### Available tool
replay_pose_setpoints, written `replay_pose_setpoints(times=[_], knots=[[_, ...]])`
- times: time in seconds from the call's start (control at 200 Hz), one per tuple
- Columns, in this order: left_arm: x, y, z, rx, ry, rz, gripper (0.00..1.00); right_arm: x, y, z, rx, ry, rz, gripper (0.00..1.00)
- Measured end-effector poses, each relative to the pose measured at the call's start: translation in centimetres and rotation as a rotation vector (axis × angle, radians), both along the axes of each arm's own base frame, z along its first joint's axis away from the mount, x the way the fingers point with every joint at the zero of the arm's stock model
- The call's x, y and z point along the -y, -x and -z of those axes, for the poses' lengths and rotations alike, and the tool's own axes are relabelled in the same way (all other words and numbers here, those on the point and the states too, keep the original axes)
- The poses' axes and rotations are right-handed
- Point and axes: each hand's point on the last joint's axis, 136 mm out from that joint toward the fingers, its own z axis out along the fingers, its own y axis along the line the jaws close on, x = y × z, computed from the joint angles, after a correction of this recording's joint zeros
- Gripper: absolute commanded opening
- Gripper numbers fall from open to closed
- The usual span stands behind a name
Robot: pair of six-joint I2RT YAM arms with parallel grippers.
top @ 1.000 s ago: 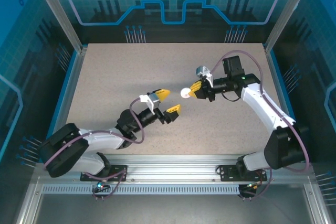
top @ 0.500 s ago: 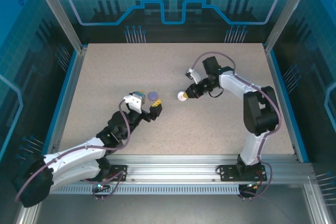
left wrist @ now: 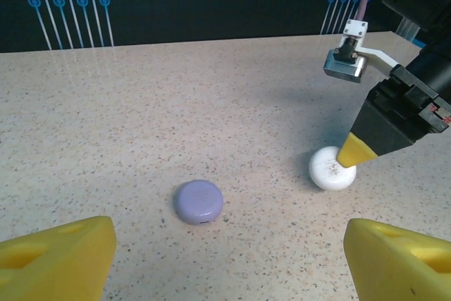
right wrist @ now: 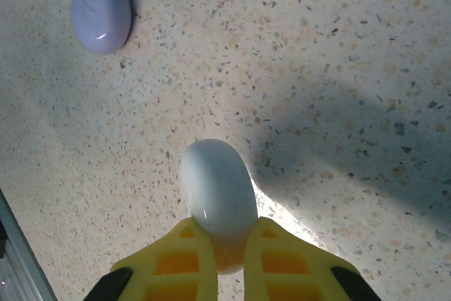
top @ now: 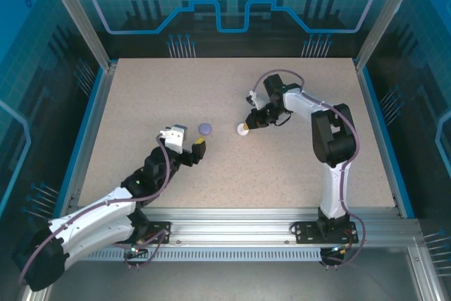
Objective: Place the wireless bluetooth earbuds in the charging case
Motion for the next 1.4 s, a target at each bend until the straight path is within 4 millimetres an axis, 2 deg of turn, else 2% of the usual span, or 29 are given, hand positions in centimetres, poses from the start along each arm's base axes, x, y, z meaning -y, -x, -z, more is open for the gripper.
replay_pose_setpoints(times=[0.285, 0.44, 0.66, 0.83, 0.955, 1.176, 1.251, 1.291, 1.371, 1.381, 1.391, 1.401], knots=[[-0.5, -0.3, 0.5, -0.050, 0.017, -0.031, 0.84, -0.1, -1.1, 1.5, -0.057, 0.031, 0.037, 0.05], [-0.7, -0.5, 1.1, -0.072, 0.005, -0.039, 0.84, -0.1, -1.3, 1.6, -0.074, 0.033, 0.046, 0.09], [-0.5, -0.7, 1.2, -0.085, 0.002, -0.033, 0.85, 0.5, -1.7, 1.7, -0.091, 0.042, 0.077, 0.22], [-0.9, -0.9, 1.0, -0.093, 0.002, -0.046, 0.85, 1.4, -2.0, 2.0, -0.091, 0.075, 0.107, 0.39], [-1.4, -1.1, 1.1, -0.107, 0.015, -0.066, 0.85, 2.1, -2.4, 2.3, -0.084, 0.104, 0.126, 0.47], [-3.0, -2.3, 1.0, -0.138, 0.016, -0.116, 0.89, 3.3, -3.0, 2.2, -0.058, 0.142, 0.154, 0.52], [-4.2, -3.2, 0.6, -0.147, 0.025, -0.151, 0.92, 4.0, -3.3, 1.2, -0.008, 0.149, 0.170, 0.63], [-5.0, -3.7, 0.5, -0.154, 0.031, -0.175, 0.99, 4.5, -3.4, 0.2, 0.026, 0.152, 0.185, 0.71], [-6.9, -4.8, 0.4, -0.171, 0.045, -0.231, 0.99, 6.0, -3.4, -2.6, 0.121, 0.159, 0.229, 0.82], [-7.1, -4.9, 0.4, -0.172, 0.046, -0.237, 0.99, 6.2, -3.4, -3.0, 0.140, 0.160, 0.229, 0.86], [-7.3, -5.0, 0.4, -0.174, 0.049, -0.243, 0.99, 6.4, -3.3, -3.4, 0.153, 0.160, 0.237, 0.96], [-7.6, -5.2, 0.4, -0.176, 0.050, -0.252, 0.99, 6.7, -3.4, -3.8, 0.163, 0.162, 0.247, 0.99]])
